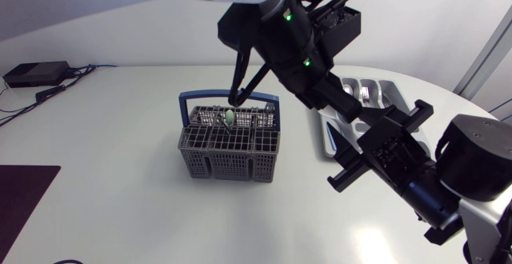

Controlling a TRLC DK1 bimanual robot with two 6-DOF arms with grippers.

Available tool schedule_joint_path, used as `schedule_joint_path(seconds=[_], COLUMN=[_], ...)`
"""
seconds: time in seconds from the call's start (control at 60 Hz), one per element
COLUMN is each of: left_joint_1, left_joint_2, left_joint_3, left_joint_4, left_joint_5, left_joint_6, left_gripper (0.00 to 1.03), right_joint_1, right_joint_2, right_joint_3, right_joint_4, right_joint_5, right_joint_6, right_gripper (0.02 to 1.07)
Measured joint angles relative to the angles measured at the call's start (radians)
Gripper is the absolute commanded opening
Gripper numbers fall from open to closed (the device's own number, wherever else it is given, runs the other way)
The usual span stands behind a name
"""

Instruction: Unload the cutlery basket into the drawer organizer.

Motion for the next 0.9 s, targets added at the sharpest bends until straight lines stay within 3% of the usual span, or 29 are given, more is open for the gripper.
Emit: schedule_joint_path(seconds=[0.25, 0.583, 0.7, 0.783, 0.9], left_joint_1=[0.000, 0.000, 0.000, 0.000, 0.003], left_joint_2=[0.014, 0.016, 0.016, 0.016, 0.016], left_joint_3=[0.000, 0.000, 0.000, 0.000, 0.010], left_joint_4=[0.000, -0.007, -0.007, -0.007, -0.007], left_joint_5=[0.000, -0.001, 0.000, 0.000, 0.001], left_joint_6=[0.000, 0.000, -0.001, -0.003, -0.003], left_gripper=[0.20, 0.21, 0.41, 0.68, 0.95], right_joint_1=[0.016, 0.045, 0.053, 0.061, 0.068], right_joint_2=[0.019, 0.039, 0.039, 0.038, 0.025], right_joint_3=[0.002, 0.002, 0.002, 0.002, 0.002], right_joint_4=[0.002, 0.002, 0.002, 0.002, -0.013], right_joint_5=[0.026, 0.064, 0.072, 0.072, 0.072], right_joint_6=[-0.014, -0.030, -0.030, -0.030, -0.030], right_gripper=[0.12, 0.09, 0.08, 0.08, 0.08])
